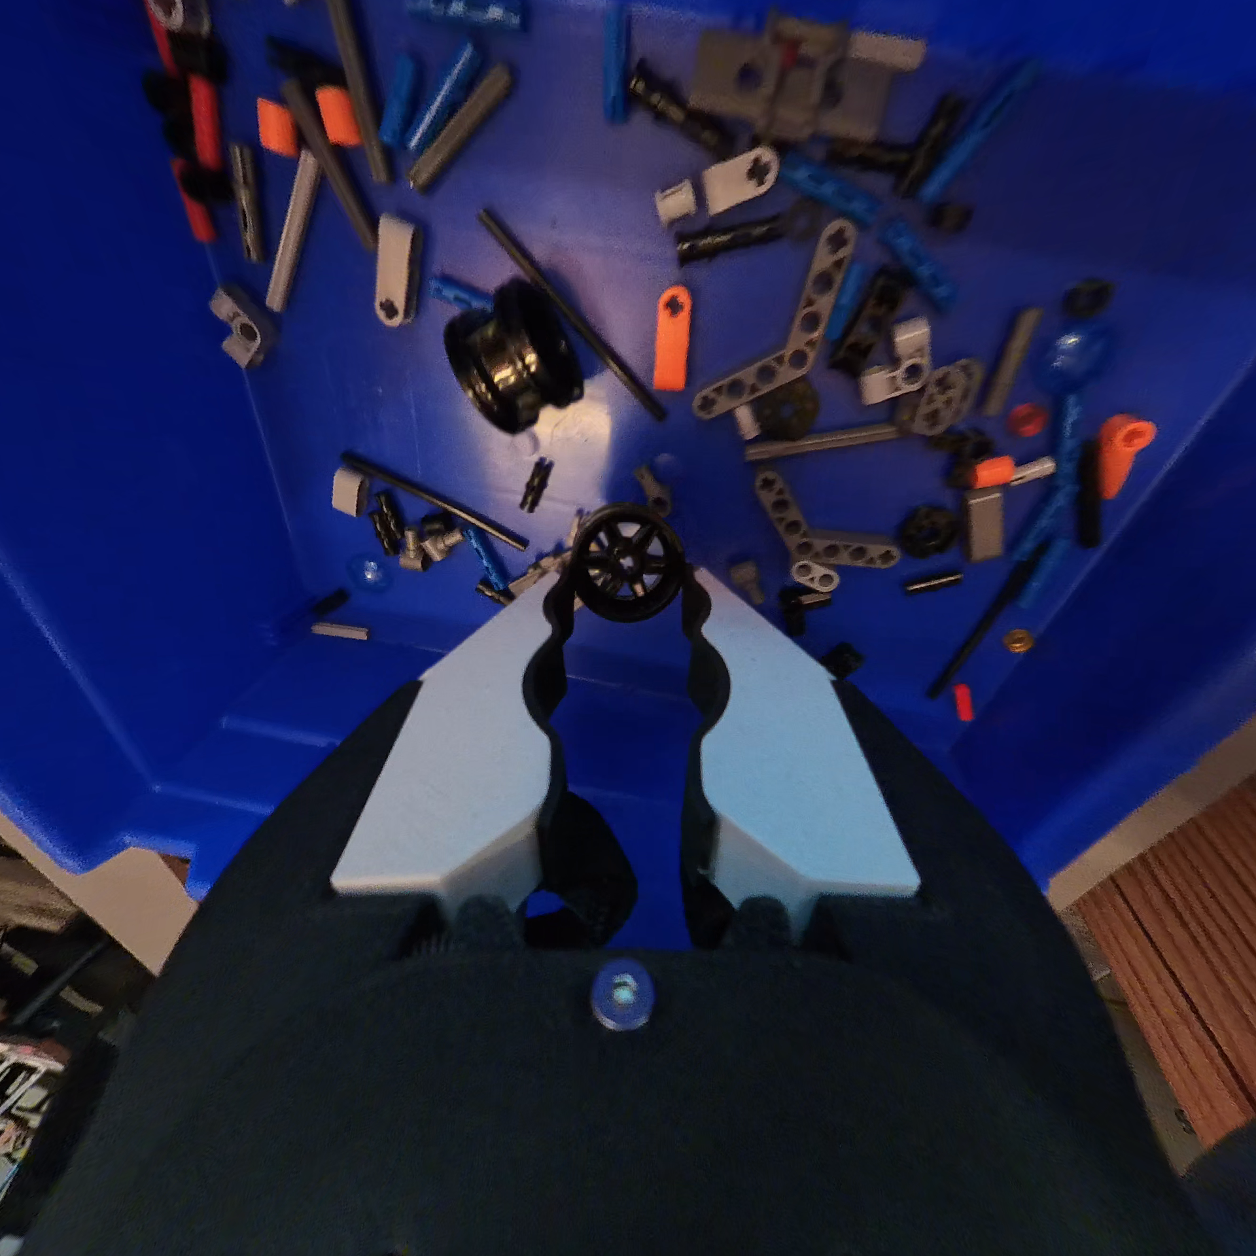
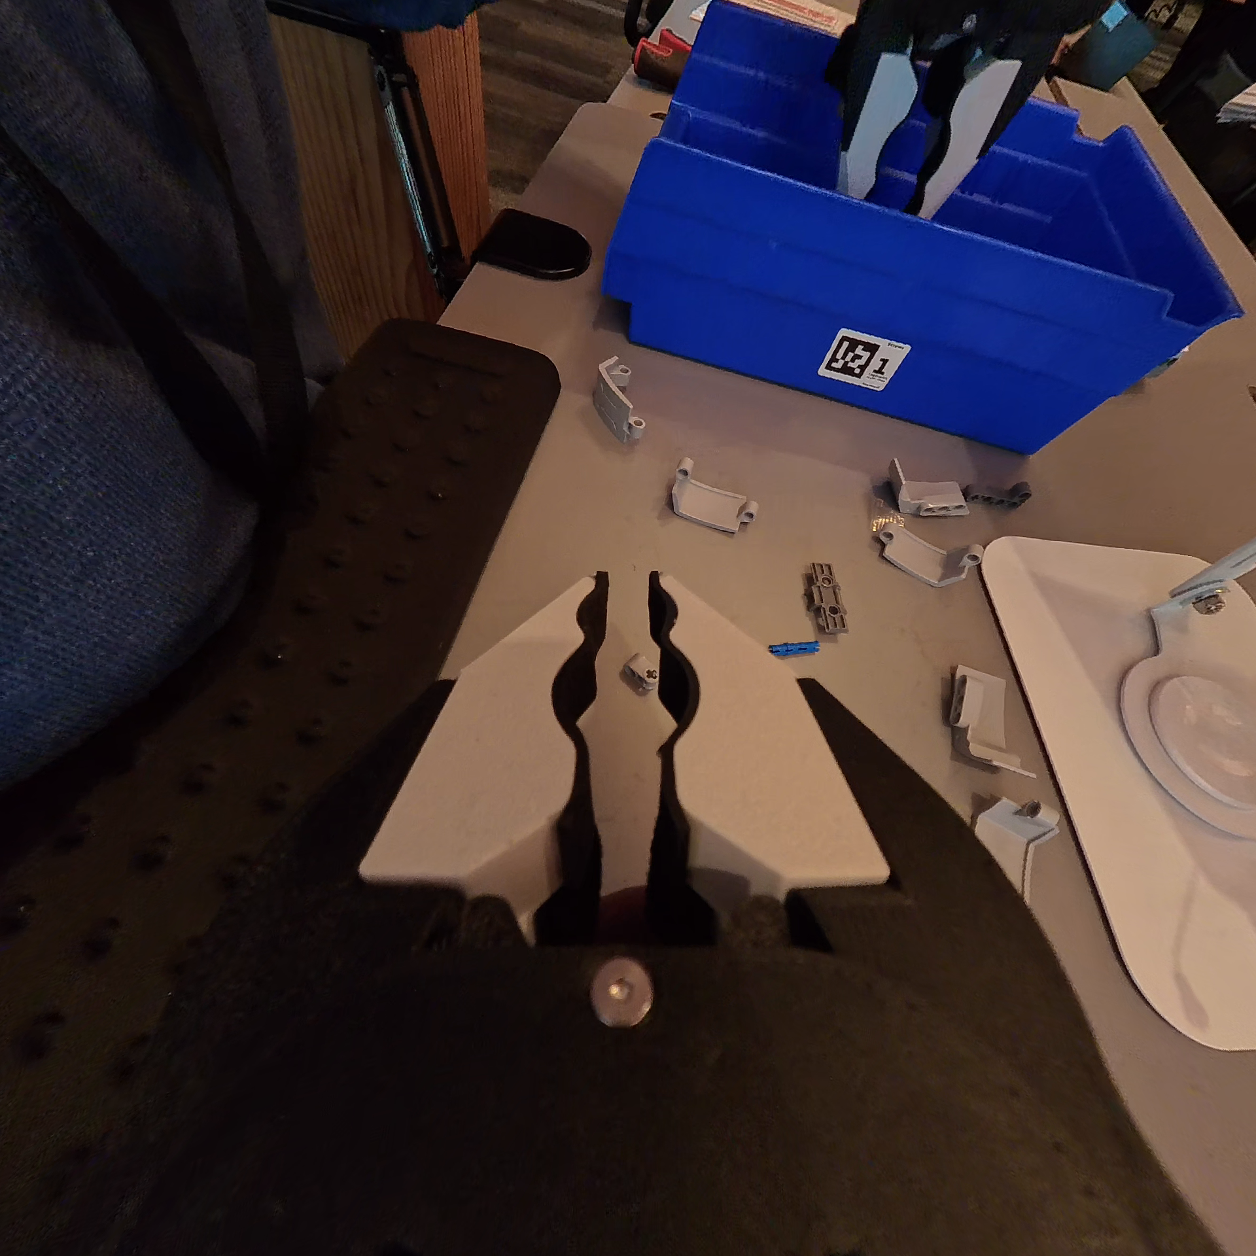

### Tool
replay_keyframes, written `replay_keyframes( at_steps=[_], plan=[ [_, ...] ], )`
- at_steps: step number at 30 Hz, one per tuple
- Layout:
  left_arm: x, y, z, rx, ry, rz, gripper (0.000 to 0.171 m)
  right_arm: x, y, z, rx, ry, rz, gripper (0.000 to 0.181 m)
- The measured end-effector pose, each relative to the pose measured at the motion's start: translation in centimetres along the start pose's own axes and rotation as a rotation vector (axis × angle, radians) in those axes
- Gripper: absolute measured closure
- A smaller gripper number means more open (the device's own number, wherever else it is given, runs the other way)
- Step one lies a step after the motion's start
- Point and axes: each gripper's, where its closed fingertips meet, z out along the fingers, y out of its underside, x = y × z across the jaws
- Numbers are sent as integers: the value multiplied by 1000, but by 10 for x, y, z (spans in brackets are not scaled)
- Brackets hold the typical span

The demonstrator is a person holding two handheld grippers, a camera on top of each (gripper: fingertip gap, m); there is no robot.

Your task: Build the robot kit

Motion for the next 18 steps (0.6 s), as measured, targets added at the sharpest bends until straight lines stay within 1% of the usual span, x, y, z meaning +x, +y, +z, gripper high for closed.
replay_keyframes(
  at_steps=[4,9,13,15,18],
  plan=[
    [-14,9,8,-27,-45,-24,141,0,0,0,-1,-1,1,172],
    [-18,6,-3,3,-92,-31,136,1,1,0,-1,1,2,172],
    [5,-11,-16,65,-44,14,137,1,1,-1,-2,4,4,172],
    [25,-20,-18,87,31,41,140,1,2,0,-3,3,6,172],
    [58,-23,-14,67,157,86,142,1,2,-1,-3,3,4,172]
  ],
)
